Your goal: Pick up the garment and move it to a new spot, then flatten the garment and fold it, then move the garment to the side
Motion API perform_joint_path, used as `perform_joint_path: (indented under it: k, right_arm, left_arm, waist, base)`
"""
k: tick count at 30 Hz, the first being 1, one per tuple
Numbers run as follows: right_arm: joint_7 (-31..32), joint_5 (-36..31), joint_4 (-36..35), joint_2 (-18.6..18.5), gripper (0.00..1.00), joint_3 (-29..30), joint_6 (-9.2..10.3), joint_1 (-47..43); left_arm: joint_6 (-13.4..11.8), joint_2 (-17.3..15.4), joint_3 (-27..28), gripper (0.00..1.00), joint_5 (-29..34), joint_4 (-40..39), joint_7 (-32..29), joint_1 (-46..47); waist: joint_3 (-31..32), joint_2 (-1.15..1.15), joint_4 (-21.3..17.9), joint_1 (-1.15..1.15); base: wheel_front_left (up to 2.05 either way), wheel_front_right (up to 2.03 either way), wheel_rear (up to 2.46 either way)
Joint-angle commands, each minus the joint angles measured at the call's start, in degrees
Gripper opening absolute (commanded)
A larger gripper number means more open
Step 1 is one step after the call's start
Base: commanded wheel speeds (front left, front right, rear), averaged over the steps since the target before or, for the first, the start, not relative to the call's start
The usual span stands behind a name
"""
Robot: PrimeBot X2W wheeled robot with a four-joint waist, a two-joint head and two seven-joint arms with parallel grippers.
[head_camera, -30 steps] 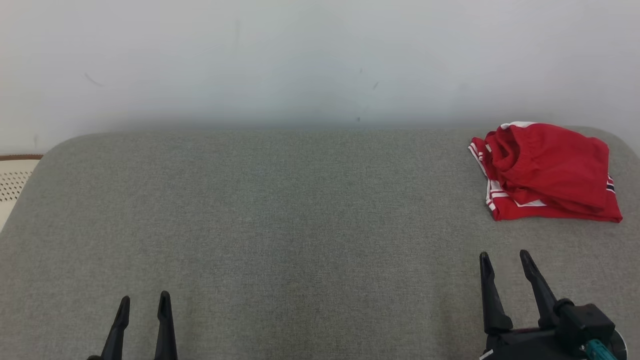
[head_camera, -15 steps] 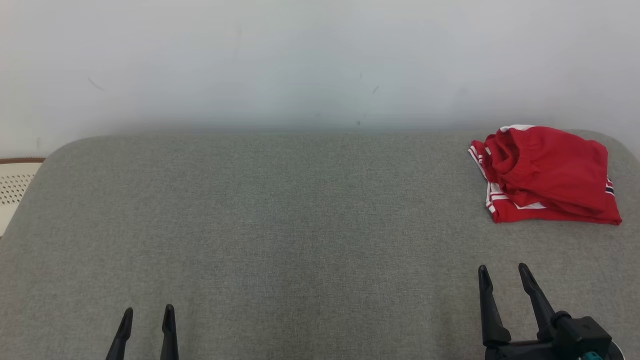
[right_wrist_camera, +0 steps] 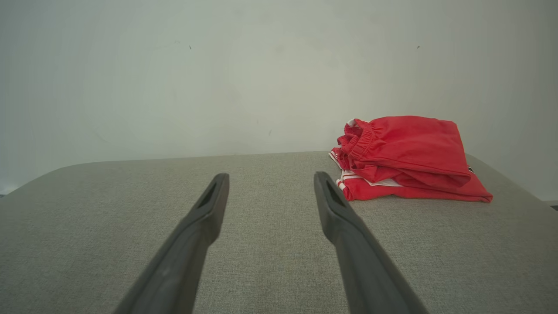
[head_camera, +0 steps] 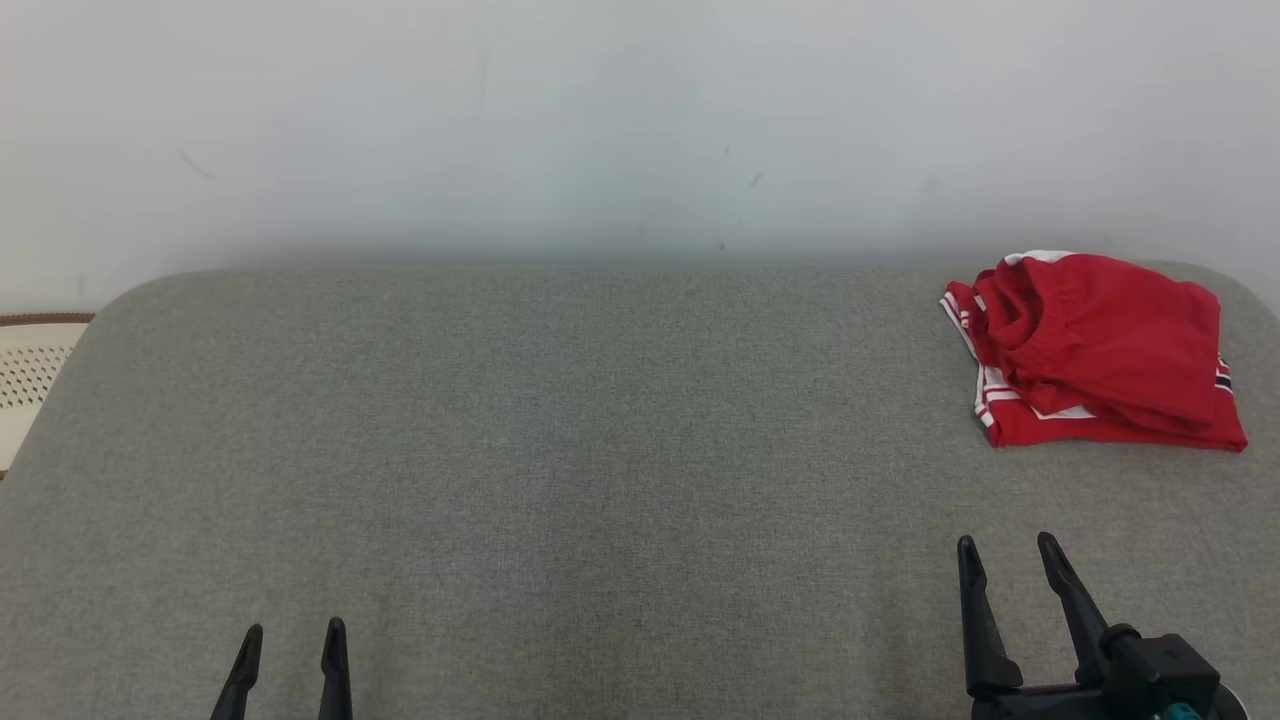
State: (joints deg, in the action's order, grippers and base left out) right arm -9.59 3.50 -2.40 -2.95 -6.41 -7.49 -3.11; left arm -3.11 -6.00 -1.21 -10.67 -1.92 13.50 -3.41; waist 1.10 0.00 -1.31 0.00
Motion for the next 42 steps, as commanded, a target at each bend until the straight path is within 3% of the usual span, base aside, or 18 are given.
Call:
perform_joint_path:
  k: [1, 16, 17, 21, 42]
  right_arm:
    - [-0.07, 0.04, 0.10, 0.13, 1.00, 0.09, -0.01, -0.44]
    - [-0.40, 0.72, 0.75, 0.13, 1.00, -0.33, -0.01, -0.77]
    - [-0.09, 0.33, 0.75, 0.01, 0.00, -0.24, 0.00, -0.04]
    - [0.10, 0.70, 2.77, -0.01, 0.00, -0.21, 0.00, -0.21]
    - [6.37, 24.58, 14.37, -1.33, 0.00, 3.85, 0.00, 10.50]
  left_arm:
    - [-0.07, -0.28, 0.06, 1.00, -0.20, 0.17, -0.07, -0.54]
    - [-0.78, -0.66, 0.16, 1.00, -1.28, 0.36, -0.27, -0.90]
    - [-0.58, -0.31, 0.13, 0.00, -0.98, 0.15, -0.35, -0.08]
    - [-0.46, 0.29, 0.18, 0.00, -1.30, 2.23, -0.45, 0.00]
    - [2.54, 1.03, 0.67, 0.00, -23.07, 11.56, -2.41, 8.72]
  waist:
    - [-0.02, 0.00, -0.05, 0.00]
    - [-0.02, 0.00, -0.27, 0.00]
    - [-0.01, 0.00, -0.27, 0.00]
    - [-0.03, 0.00, -0.27, 0.00]
    - [-0.51, 0.00, 0.03, 0.00]
  base:
    - [0.00, 0.00, 0.00]
    - [0.00, 0.00, 0.00]
    - [0.00, 0.00, 0.00]
    - [0.00, 0.00, 0.00]
    - [0.00, 0.00, 0.00]
